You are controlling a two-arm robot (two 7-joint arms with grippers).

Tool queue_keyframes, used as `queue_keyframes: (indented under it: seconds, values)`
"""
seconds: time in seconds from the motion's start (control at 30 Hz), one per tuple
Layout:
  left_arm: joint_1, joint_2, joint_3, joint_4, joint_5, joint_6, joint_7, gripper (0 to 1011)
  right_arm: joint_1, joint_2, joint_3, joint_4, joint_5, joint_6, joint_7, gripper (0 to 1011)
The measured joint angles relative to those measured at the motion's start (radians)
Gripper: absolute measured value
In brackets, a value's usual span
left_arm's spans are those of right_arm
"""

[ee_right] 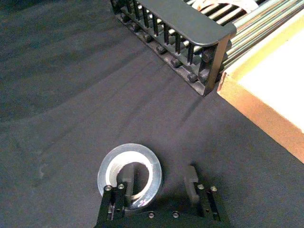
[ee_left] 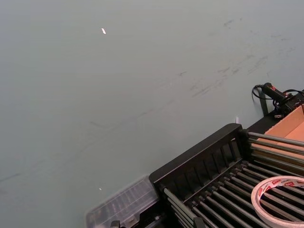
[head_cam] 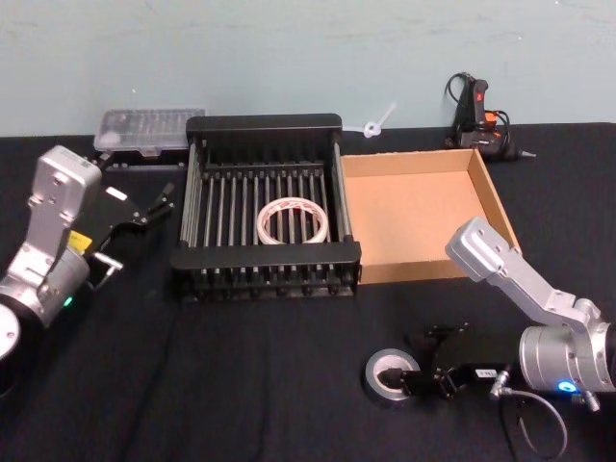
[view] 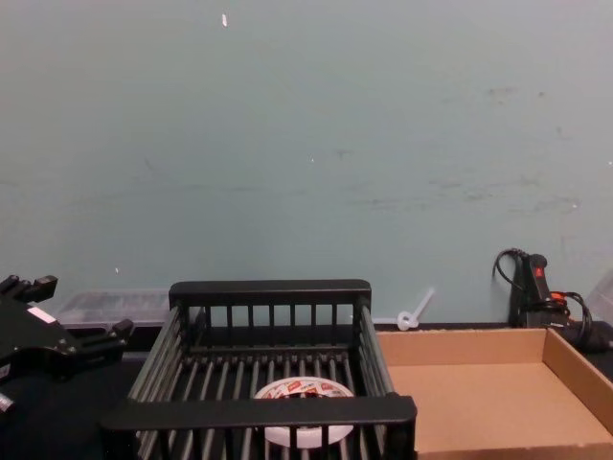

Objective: Pick up the white tape and place it into the black box , Pick up the silver tape and place it into the brown box.

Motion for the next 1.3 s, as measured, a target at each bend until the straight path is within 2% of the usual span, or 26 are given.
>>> queue_keyframes:
  seconds: [0.1, 0.13, 0.27, 0.3, 0.33, 0.43, 0.53, 0.63, 1.3]
  values:
    - [0.000, 0.000, 0.000, 0.000, 0.000, 0.000, 0.000, 1001, 0.000, 0.000, 0.000, 0.000, 0.000, 0.000, 0.000, 601]
    - [0.000, 0.000, 0.000, 0.000, 0.000, 0.000, 0.000, 1001, 0.000, 0.000, 0.000, 0.000, 0.000, 0.000, 0.000, 601]
    - [0.000, 0.000, 0.000, 0.000, 0.000, 0.000, 0.000, 1001, 0.000, 0.000, 0.000, 0.000, 0.000, 0.000, 0.000, 436]
    - [0.000, 0.000, 0.000, 0.000, 0.000, 0.000, 0.000, 1001, 0.000, 0.000, 0.000, 0.000, 0.000, 0.000, 0.000, 436]
    - [0.000, 0.000, 0.000, 0.000, 0.000, 0.000, 0.000, 1001, 0.000, 0.000, 0.000, 0.000, 0.000, 0.000, 0.000, 373]
    - [0.000, 0.000, 0.000, 0.000, 0.000, 0.000, 0.000, 1001, 0.000, 0.000, 0.000, 0.000, 0.000, 0.000, 0.000, 315]
    - [0.000, 0.000, 0.000, 0.000, 0.000, 0.000, 0.000, 1001, 0.000, 0.000, 0.000, 0.000, 0.000, -0.001, 0.000, 201]
    - [0.000, 0.000, 0.000, 0.000, 0.000, 0.000, 0.000, 1001, 0.000, 0.000, 0.000, 0.000, 0.000, -0.001, 0.000, 176]
    - [0.000, 0.000, 0.000, 0.000, 0.000, 0.000, 0.000, 1001, -0.003, -0.002, 0.007, -0.002, 0.001, -0.007, -0.005, 176]
